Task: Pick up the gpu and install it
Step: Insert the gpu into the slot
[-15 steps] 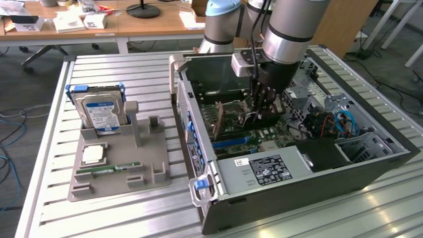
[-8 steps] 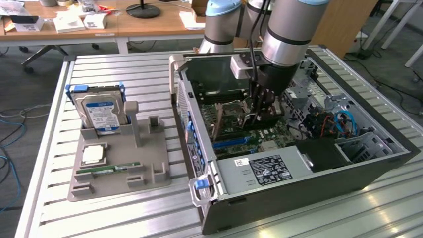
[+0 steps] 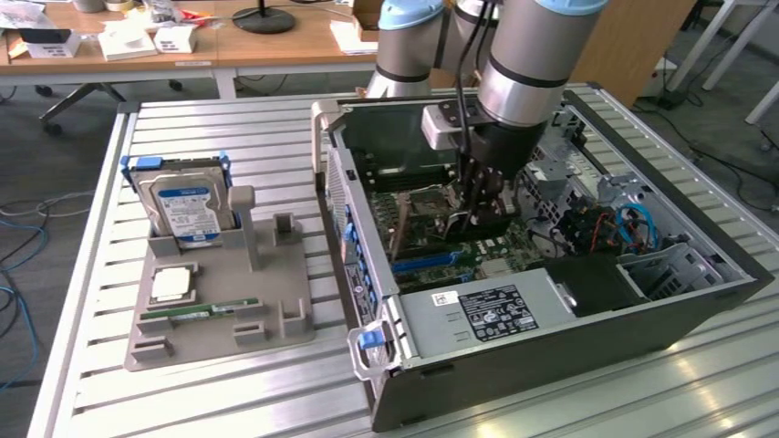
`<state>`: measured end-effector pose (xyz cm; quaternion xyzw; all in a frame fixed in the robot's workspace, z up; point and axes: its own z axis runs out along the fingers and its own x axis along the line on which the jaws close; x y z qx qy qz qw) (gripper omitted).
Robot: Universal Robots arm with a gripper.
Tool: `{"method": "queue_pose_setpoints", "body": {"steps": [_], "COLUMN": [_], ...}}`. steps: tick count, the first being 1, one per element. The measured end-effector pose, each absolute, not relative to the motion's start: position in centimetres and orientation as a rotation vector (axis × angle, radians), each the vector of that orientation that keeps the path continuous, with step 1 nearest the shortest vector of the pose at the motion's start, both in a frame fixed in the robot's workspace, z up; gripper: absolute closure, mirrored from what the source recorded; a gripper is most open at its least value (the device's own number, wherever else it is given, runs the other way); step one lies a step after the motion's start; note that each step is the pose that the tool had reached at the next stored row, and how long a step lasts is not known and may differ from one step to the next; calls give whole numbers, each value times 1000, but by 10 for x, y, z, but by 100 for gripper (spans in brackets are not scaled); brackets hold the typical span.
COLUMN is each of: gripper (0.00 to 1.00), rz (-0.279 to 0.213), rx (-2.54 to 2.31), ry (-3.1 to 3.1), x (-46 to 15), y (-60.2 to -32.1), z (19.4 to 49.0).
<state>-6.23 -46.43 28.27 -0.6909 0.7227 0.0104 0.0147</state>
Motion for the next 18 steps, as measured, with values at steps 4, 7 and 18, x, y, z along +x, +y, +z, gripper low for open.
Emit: {"method": "queue_pose_setpoints", "body": {"steps": [4,7,18], "gripper": [74,74,74], "rz": [32,32,31], "rx": [-2151,-2150,-2150], "ry": [2249,2249,2249], "x": [-64,-65,-72], "y": [-464,-464,-464], "z": [281,281,281]}}
